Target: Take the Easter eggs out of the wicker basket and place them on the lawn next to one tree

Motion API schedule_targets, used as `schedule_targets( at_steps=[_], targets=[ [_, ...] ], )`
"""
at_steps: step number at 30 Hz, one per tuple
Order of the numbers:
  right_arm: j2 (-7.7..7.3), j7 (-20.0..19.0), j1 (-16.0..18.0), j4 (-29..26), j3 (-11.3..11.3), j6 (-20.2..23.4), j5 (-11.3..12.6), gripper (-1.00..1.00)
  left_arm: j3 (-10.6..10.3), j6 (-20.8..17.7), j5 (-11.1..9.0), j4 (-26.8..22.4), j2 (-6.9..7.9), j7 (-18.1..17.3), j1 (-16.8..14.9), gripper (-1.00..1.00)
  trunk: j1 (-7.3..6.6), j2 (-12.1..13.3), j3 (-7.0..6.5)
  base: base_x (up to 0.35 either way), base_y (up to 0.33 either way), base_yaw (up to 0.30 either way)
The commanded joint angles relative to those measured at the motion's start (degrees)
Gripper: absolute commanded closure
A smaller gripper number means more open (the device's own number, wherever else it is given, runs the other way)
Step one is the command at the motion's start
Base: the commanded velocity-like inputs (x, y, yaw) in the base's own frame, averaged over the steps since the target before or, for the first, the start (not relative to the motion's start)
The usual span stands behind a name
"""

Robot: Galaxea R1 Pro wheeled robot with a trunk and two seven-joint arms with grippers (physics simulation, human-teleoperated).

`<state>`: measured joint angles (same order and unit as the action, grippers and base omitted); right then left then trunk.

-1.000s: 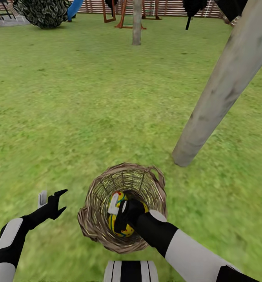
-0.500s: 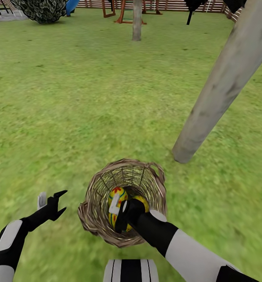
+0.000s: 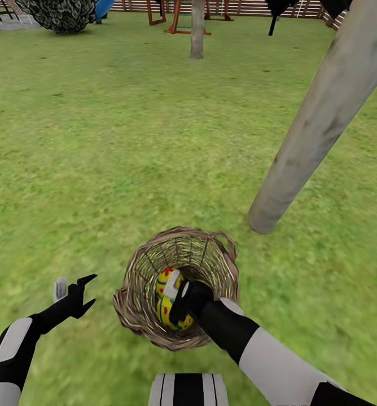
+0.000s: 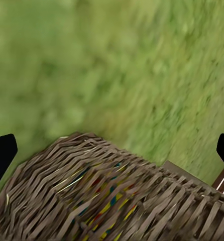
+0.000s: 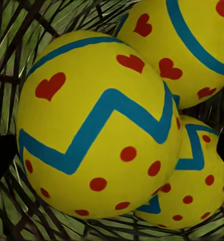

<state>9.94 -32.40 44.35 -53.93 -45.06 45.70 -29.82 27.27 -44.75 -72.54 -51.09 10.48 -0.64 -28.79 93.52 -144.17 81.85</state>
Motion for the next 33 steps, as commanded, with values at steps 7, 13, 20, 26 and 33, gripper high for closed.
schedule_targets(
  at_steps=[7,13,20,26,33],
  targets=[
    [0.06,-0.05,0.05,-0.2,0.31,0.02,-0.66,-1.0,0.1,-0.33,0.06,0.02,-0.02,-0.07,-0.04,-1.0,0.04,-0.04,0.48,0.0,0.0,0.0],
    [0.06,-0.04,0.03,-0.38,0.26,-0.28,-0.68,-1.0,0.06,-0.33,0.11,0.02,-0.03,-0.07,-0.04,-1.0,0.07,-0.06,0.7,0.0,0.0,0.0],
    [0.06,-0.03,0.03,-0.6,0.24,-0.43,-0.66,-1.0,0.05,-0.25,0.12,0.02,-0.09,-0.07,-0.04,-1.0,0.07,-0.06,0.7,0.0,0.0,0.0],
    [0.06,-0.11,0.03,-0.73,0.24,-0.37,-0.62,-1.0,0.06,-0.25,0.08,0.02,-0.1,-0.07,-0.04,-1.0,0.12,-0.08,1.15,0.0,0.0,0.0],
    [0.06,-0.12,0.03,-0.7,0.24,-0.27,-0.64,-1.0,0.06,-0.25,0.04,0.02,-0.1,-0.07,-0.04,-1.0,0.14,-0.1,1.37,0.0,0.0,0.0]
  ],
)
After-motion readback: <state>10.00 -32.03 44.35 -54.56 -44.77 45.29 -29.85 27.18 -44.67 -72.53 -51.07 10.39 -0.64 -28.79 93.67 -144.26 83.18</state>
